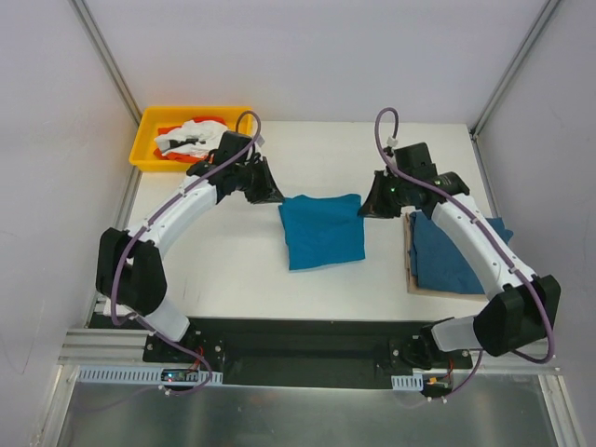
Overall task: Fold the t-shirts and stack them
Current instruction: Fold the long partially folded tshirt into a neat square
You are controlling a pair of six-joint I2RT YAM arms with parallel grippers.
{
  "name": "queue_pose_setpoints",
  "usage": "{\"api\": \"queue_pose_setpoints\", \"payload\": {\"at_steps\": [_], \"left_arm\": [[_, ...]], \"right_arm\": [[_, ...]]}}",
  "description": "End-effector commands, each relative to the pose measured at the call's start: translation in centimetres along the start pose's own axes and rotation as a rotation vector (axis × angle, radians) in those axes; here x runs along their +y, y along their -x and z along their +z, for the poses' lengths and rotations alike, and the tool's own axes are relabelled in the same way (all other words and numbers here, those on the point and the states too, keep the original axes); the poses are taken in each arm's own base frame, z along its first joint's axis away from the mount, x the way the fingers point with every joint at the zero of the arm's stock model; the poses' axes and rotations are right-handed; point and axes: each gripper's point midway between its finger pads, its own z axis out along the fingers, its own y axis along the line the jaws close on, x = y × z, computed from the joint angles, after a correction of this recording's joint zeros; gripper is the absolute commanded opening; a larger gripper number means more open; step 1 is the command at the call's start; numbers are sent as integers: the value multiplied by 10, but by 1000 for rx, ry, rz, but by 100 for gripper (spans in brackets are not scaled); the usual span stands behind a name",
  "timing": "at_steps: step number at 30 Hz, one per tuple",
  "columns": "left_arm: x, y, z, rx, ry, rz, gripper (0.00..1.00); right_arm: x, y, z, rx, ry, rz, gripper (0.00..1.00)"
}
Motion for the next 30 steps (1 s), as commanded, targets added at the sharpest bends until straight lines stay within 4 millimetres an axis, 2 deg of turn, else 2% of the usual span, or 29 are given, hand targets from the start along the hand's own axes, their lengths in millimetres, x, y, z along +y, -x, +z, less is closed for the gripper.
{"api": "queue_pose_setpoints", "payload": {"at_steps": [1, 2, 3, 5, 8, 9, 10, 12, 13, 14, 15, 16, 17, 18, 19, 20, 22, 25, 26, 28, 29, 30], "left_arm": [[-5, 32, 3, -33, -42, 21, 0], [-7, 39, 4, -40, -50, 22, 0], [-1, 40, 14, -22, -41, 8, 0], [5, 49, 19, -18, -40, -8, 0], [16, 68, 32, -50, 7, -3, 0], [27, 71, 44, -49, 44, -8, 0], [34, 74, 50, -49, 65, -11, 0], [46, 80, 68, -25, 73, -17, 0], [51, 82, 75, -19, 83, -24, 0], [51, 89, 79, -28, 84, -21, 0], [64, 88, 93, -11, 108, -32, 0], [68, 91, 99, -11, 116, -30, 0], [66, 102, 102, -28, 111, -19, 0], [77, 100, 115, -10, 125, -28, 0], [78, 104, 119, -12, 125, -26, 0], [74, 112, 122, -23, 113, -21, 1], [81, 113, 131, -11, 117, -32, 9], [82, 118, 132, -21, 121, -32, 39], [82, 117, 130, -20, 123, -31, 47], [73, 120, 118, -39, 111, -19, 55], [67, 119, 109, -45, 104, -14, 58], [62, 118, 104, -46, 91, -5, 68]], "right_arm": [[12, 38, 7, -45, 69, -27, 1], [12, 42, 10, -40, 79, -21, 1], [12, 51, 11, -57, 84, -17, 1], [5, 58, 27, -34, 66, 2, 1], [-6, 77, 50, -30, 42, 29, 1], [-11, 82, 55, -25, 36, 40, 1], [-15, 88, 71, -6, 24, 53, 1], [-21, 92, 88, 17, 19, 67, 1], [-28, 90, 107, 52, 10, 84, 1], [-26, 98, 113, 45, 18, 86, 1], [-28, 102, 120, 49, 18, 97, 1], [-34, 99, 137, 74, 6, 112, 1], [-35, 108, 140, 56, -4, 115, 1], [-38, 110, 146, 58, -10, 121, 1], [-43, 109, 157, 72, -21, 130, 2], [-43, 117, 159, 51, -29, 124, 5], [-50, 120, 167, 48, -51, 125, 8], [-50, 127, 164, 33, -60, 115, 34], [-49, 126, 162, 35, -57, 105, 53], [-45, 128, 153, 25, -48, 84, 76], [-45, 124, 148, 38, -60, 80, 97], [-47, 123, 145, 40, -68, 78, 97]]}}
